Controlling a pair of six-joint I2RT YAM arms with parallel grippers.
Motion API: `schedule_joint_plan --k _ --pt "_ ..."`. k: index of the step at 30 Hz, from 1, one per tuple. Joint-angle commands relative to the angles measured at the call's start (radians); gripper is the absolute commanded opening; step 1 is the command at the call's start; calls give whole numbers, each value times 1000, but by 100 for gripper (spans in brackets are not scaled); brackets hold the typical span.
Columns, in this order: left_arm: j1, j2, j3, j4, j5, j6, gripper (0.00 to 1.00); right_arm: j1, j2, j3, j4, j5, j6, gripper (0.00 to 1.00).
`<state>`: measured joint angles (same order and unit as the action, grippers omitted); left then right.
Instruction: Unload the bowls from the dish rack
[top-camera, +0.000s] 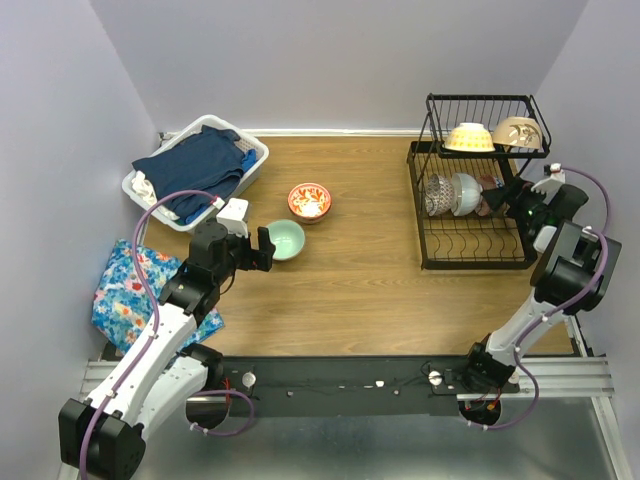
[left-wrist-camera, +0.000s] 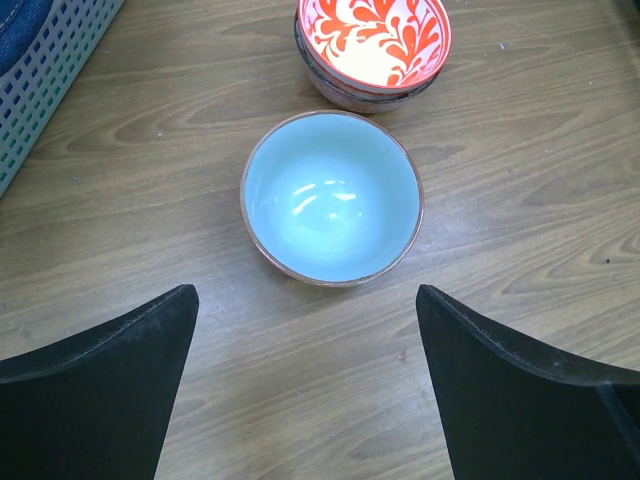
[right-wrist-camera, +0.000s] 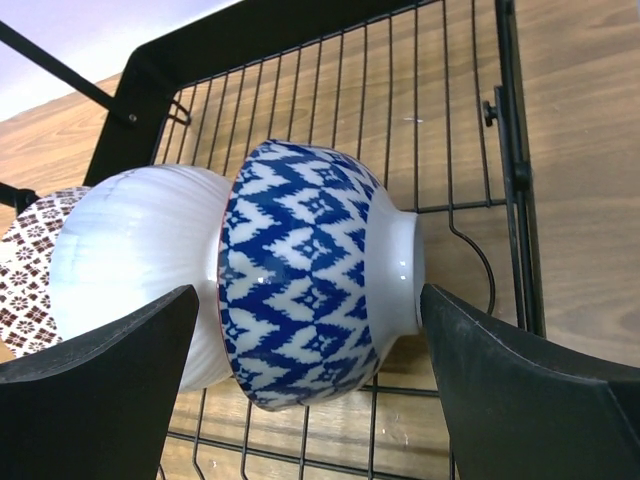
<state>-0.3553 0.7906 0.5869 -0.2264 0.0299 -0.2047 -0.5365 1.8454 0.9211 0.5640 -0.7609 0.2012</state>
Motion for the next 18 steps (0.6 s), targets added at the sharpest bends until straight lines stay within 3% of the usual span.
schedule_joint_plan --k 1,10,18 --pt "-4 -11 1 9 -22 21 99 -6 46 47 33 -58 0 100" --pt "-4 -24 2 1 -67 24 99 -6 77 85 2 -100 4 92" --pt "-4 -27 4 1 -73 27 99 -6 51 84 -36 -94 -8 67"
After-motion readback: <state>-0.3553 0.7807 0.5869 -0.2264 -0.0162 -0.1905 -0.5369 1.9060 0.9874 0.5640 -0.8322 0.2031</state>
